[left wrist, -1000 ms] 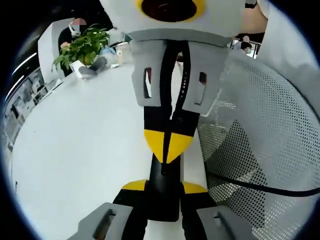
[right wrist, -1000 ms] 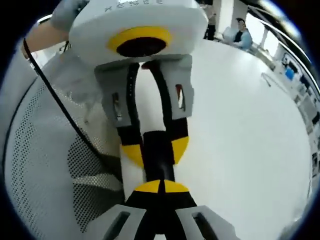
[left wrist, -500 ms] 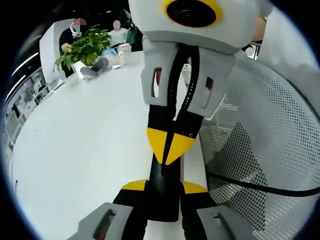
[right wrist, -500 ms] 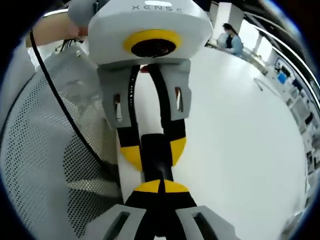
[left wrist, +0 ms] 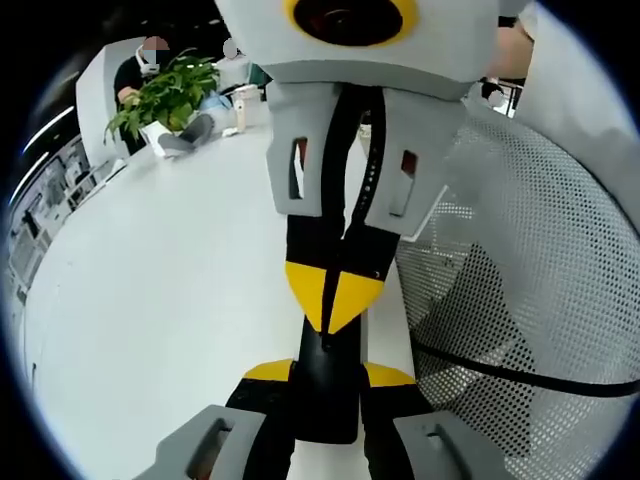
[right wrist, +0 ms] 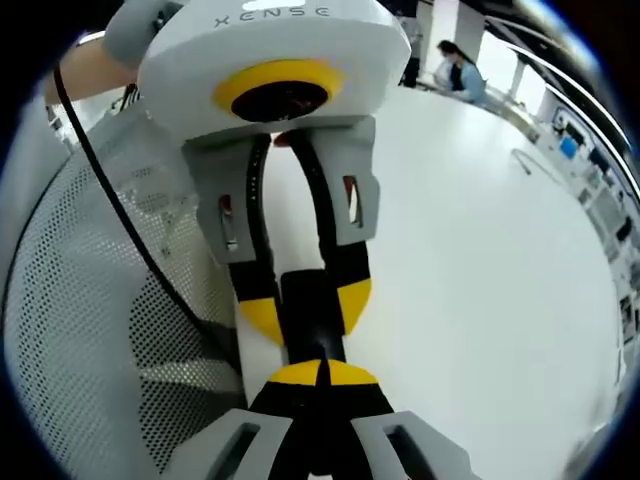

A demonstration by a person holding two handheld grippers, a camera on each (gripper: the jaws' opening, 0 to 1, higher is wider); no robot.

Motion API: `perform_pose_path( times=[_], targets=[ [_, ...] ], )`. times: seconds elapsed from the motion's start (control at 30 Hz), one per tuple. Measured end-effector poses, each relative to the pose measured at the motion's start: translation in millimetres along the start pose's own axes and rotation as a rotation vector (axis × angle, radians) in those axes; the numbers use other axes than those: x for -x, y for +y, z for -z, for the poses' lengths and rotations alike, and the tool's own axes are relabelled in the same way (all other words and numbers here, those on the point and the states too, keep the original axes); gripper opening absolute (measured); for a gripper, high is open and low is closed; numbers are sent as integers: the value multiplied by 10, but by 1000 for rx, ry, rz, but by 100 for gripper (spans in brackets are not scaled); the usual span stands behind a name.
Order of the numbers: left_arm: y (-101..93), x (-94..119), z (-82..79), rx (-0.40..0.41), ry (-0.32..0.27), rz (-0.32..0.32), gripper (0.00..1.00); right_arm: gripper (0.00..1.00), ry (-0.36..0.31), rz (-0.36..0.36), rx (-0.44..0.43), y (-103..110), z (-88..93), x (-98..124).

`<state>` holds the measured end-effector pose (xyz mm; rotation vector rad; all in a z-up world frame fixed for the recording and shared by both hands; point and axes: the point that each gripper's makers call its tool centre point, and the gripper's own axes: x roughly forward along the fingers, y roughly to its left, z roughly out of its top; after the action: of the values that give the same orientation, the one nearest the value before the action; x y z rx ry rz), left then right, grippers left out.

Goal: Press the specified remote control buttons in sequence, fully releasing each button before pressing the next.

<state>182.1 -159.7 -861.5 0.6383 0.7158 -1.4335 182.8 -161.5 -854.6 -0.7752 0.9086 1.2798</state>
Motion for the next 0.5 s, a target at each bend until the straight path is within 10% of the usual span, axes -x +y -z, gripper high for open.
perform_pose_path(
  times=[0.5],
  targets=[
    [9, -2, -1, 22, -12, -17, 23, 0, 3, 21, -33, -5, 11, 4]
  ],
)
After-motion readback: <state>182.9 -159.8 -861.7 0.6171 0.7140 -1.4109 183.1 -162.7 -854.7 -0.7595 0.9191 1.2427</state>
